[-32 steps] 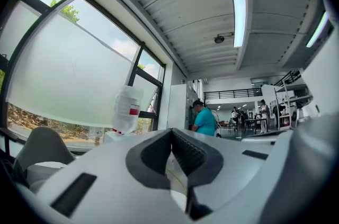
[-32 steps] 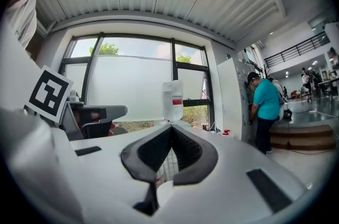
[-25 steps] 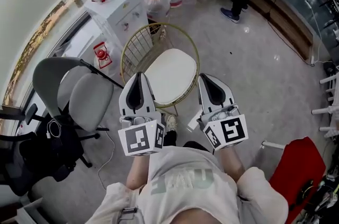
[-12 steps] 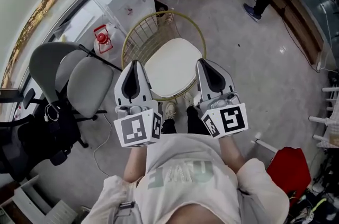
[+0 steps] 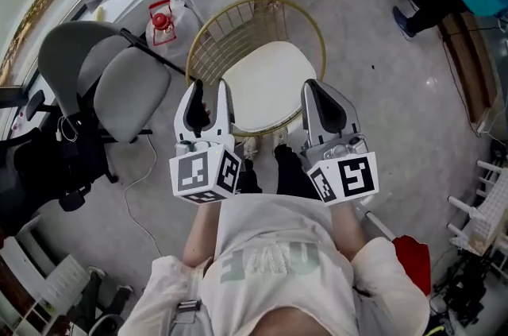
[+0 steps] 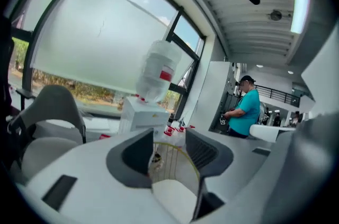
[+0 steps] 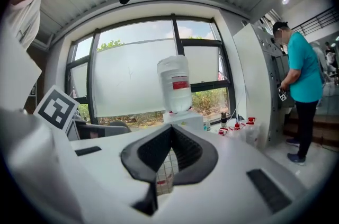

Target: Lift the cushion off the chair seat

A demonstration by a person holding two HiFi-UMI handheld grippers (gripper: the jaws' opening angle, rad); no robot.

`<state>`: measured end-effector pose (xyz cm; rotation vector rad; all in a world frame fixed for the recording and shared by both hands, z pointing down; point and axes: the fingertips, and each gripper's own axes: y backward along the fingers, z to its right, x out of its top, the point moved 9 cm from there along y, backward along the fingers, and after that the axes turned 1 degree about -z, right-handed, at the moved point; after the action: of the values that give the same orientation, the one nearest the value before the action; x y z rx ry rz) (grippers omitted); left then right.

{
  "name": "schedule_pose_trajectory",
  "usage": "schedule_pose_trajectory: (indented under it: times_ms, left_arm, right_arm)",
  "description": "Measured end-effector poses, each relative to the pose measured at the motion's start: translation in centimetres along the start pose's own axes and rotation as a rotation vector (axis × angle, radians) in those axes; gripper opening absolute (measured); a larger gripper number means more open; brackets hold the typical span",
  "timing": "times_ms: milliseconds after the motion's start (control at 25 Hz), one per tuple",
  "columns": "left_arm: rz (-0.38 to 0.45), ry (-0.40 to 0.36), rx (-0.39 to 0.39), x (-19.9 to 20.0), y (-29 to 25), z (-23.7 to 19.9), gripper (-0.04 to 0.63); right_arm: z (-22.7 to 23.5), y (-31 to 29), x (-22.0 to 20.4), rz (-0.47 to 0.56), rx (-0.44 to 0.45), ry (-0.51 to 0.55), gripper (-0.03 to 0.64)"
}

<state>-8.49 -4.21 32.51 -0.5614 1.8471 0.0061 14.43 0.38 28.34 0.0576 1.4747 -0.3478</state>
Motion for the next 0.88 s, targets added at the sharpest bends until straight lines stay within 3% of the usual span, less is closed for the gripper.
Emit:
schedule_pose_trajectory:
  times_ms: [40, 120, 400, 560, 880]
  left_arm:
    - [-0.05, 0.045, 0.002, -1.4, -0.6, -0.6, 0.199]
    - [-0.161, 0.13, 0.024, -4.7, -2.1, -2.0, 0.225]
    - [-0.505, 0.396, 0.199, -19.8, -5.6, -7.6, 0.23]
    - [-0.633, 0.434, 0.328, -26.5, -6.7, -10.8, 0.23]
    - [-0.798, 0.486, 0.451, -33.9, -9.1, -14.4, 0.23]
  right_arm:
    - [0.2, -0.5, -0.7, -0.023, 0.012, -0.013, 0.017]
    - [0.5, -1.5, -2.3, -0.069, 0.034, -0.039, 0.017]
    - [0.9, -4.0, -9.6, -0.244, 0.093, -0.101, 0.017]
    - [0.5, -4.6, -13.4, -0.342, 0.127, -0.141, 0.017]
    - [-0.7, -5.4, -16.8, -0.406, 0.179, -0.175, 0.017]
